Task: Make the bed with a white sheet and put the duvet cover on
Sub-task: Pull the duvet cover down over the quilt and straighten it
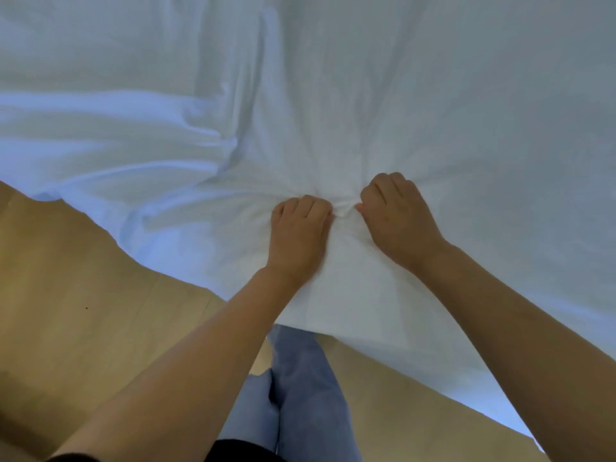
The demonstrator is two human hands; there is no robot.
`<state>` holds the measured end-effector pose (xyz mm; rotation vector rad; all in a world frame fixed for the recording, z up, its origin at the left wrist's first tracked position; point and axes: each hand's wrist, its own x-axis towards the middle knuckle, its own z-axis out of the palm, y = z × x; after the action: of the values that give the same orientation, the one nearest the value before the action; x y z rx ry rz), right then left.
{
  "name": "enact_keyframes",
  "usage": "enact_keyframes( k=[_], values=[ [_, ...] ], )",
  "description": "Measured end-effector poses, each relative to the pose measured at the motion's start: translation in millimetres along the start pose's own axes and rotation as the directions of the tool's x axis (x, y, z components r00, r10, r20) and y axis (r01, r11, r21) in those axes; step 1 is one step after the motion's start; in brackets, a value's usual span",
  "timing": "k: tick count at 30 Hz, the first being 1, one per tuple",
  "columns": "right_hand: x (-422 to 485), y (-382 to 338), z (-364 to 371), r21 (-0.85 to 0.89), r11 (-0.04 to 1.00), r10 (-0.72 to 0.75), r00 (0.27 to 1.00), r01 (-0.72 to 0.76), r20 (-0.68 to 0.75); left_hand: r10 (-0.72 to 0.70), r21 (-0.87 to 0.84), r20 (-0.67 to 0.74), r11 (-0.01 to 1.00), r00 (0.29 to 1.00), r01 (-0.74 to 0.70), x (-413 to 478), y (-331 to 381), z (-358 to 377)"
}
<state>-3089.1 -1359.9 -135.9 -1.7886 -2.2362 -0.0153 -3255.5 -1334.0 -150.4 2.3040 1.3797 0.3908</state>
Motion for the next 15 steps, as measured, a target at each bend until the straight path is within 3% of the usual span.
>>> enact_keyframes(
  k=[3, 6, 8, 11, 13, 15],
  values=[
    [1, -11, -12, 0.206, 0.953, 0.204, 0.974, -0.221, 0.098, -0.239, -0.322, 0.126, 0.908, 0.963, 0.268, -9, 41, -4],
    [-15, 9, -27, 0.202, 0.872, 0.399, 0.886, -0.447, 0.236, -0.280, -0.401, 0.301, 0.830, 0.911, 0.388, -11, 92, 15],
    [-34, 35, -47, 0.071, 0.930, 0.339, 0.917, -0.360, 0.209, -0.238, -0.318, 0.374, 0.875, 0.896, 0.366, -1, 113, 23],
    [-64, 58, -64, -0.133, 0.971, 0.228, 0.930, -0.197, 0.287, -0.096, -0.215, 0.408, 0.957, 0.908, 0.197, -1, 119, 29],
    [-80, 57, -60, -0.139, 0.944, 0.328, 0.886, -0.299, 0.326, -0.095, -0.163, 0.369, 0.973, 0.924, 0.165, -16, 112, 30],
    [-107, 45, -53, -0.063, 0.837, 0.526, 0.767, -0.544, 0.367, -0.132, -0.080, 0.306, 0.983, 0.943, 0.164, -43, 103, 32]
  ],
)
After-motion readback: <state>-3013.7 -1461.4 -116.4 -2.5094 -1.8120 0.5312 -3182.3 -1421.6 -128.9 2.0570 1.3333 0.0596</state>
